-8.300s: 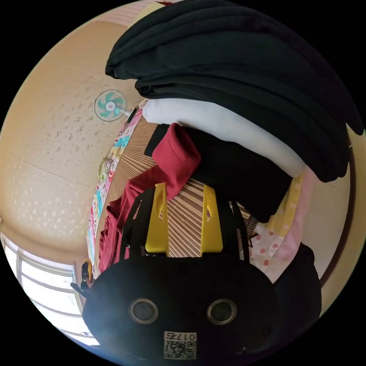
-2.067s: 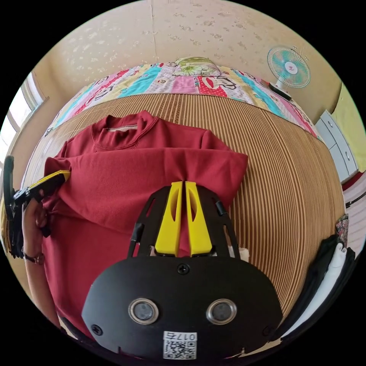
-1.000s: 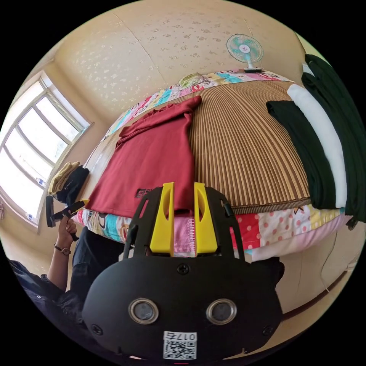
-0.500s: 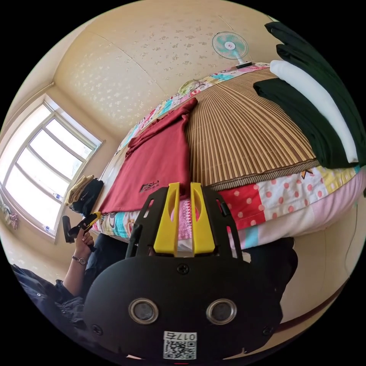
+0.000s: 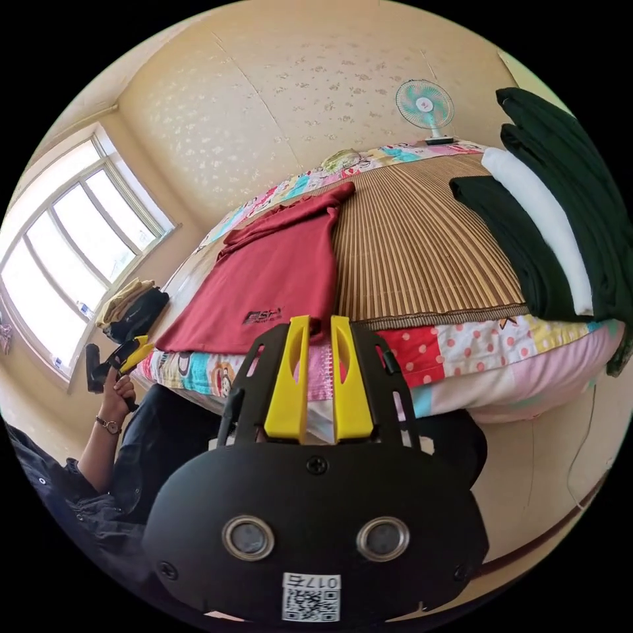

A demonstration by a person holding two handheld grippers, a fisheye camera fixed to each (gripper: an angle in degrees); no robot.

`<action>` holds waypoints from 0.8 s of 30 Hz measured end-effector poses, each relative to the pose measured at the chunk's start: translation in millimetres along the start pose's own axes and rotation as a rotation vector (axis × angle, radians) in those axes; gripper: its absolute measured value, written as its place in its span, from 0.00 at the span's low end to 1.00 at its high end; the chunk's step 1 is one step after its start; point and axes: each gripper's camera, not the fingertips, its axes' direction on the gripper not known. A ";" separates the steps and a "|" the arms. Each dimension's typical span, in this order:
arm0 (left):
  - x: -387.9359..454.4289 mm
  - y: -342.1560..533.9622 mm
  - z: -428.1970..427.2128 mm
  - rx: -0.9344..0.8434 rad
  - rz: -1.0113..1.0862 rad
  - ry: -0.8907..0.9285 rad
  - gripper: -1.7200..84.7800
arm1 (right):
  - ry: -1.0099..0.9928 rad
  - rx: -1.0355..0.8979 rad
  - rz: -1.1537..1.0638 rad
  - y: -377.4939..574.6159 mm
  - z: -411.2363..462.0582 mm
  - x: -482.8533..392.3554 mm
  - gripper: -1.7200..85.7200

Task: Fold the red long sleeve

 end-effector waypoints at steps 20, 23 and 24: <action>17.7 24.1 -35.9 0.122 0.040 0.107 0.08 | -0.145 0.078 0.135 21.3 -22.5 29.7 0.08; 29.5 27.5 -39.0 0.126 0.052 0.007 0.11 | -0.170 0.043 0.150 20.4 -17.7 31.8 0.10; 30.3 29.0 -39.9 0.130 0.053 0.000 0.12 | -0.175 0.030 0.151 20.4 -15.5 31.1 0.11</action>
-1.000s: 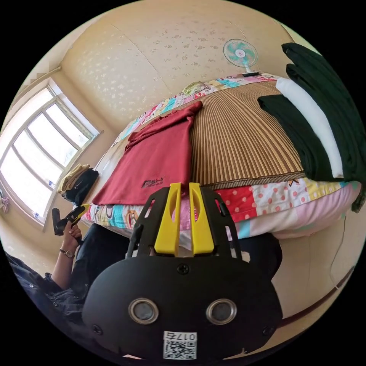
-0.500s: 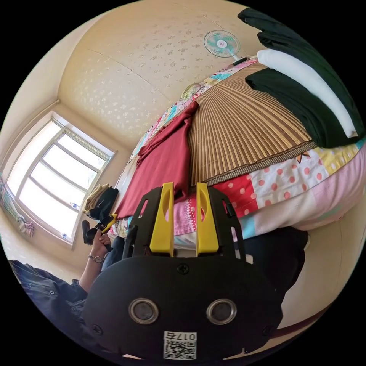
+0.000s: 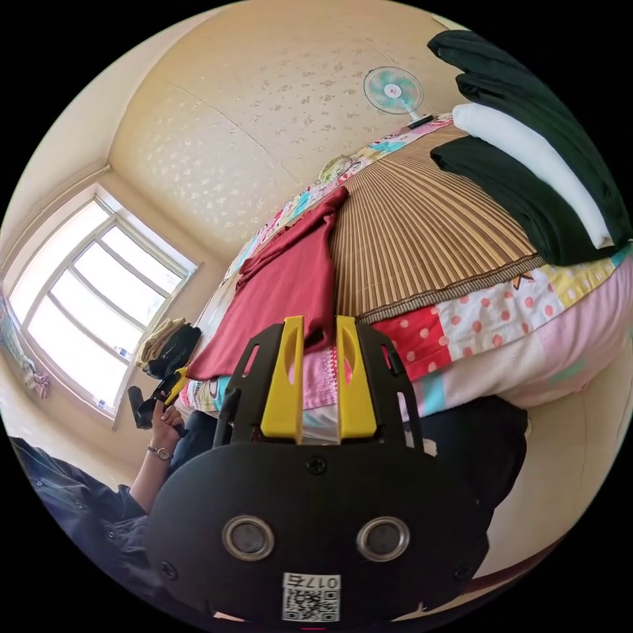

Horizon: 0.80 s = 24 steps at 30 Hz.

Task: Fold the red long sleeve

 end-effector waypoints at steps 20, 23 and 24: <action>-1.8 -19.8 -116.0 0.033 -0.035 0.481 0.07 | -0.106 0.128 -0.124 20.9 -74.4 -64.5 0.06; 0.3 -12.8 -158.9 0.075 -0.049 0.638 0.07 | -0.234 0.206 -0.122 28.0 -119.7 -76.4 0.06; 1.8 -7.4 -177.0 0.104 -0.054 0.696 0.07 | -0.283 0.236 -0.129 32.4 -138.0 -83.4 0.05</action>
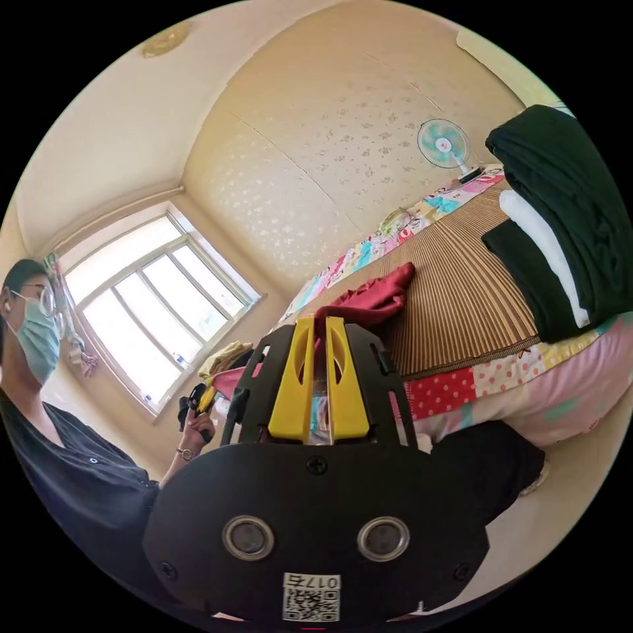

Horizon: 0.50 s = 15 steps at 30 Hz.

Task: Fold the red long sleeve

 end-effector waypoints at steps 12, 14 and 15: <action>-3.0 -36.9 24.3 0.263 -0.048 -0.172 0.07 | 0.243 0.116 -0.042 -30.1 52.1 -23.4 0.06; -19.3 -62.5 51.6 0.273 -0.035 -0.214 0.07 | 0.282 0.125 -0.007 -46.7 83.2 -10.3 0.06; -31.0 -80.6 72.2 0.274 -0.027 -0.248 0.07 | 0.313 0.114 0.003 -58.5 108.2 -1.6 0.06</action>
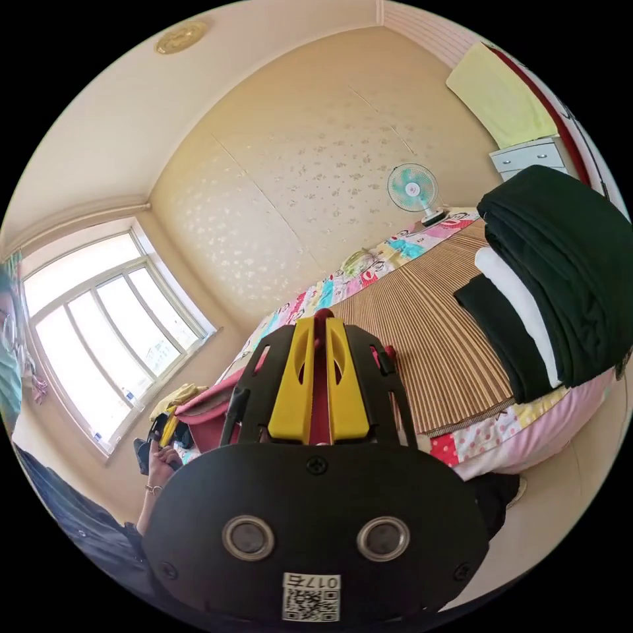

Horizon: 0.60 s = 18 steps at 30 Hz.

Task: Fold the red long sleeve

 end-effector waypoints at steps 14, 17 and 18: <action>-140.7 -50.9 249.4 -0.050 -0.130 -0.313 0.08 | 0.387 -0.194 0.036 -20.3 304.7 51.5 0.08; -146.1 -43.5 250.2 -0.001 -0.070 -0.346 0.14 | 0.394 -0.142 0.045 -5.2 323.6 61.3 0.14; -145.9 -41.2 249.9 0.007 -0.039 -0.334 0.15 | 0.375 -0.123 0.052 -3.6 325.8 62.8 0.14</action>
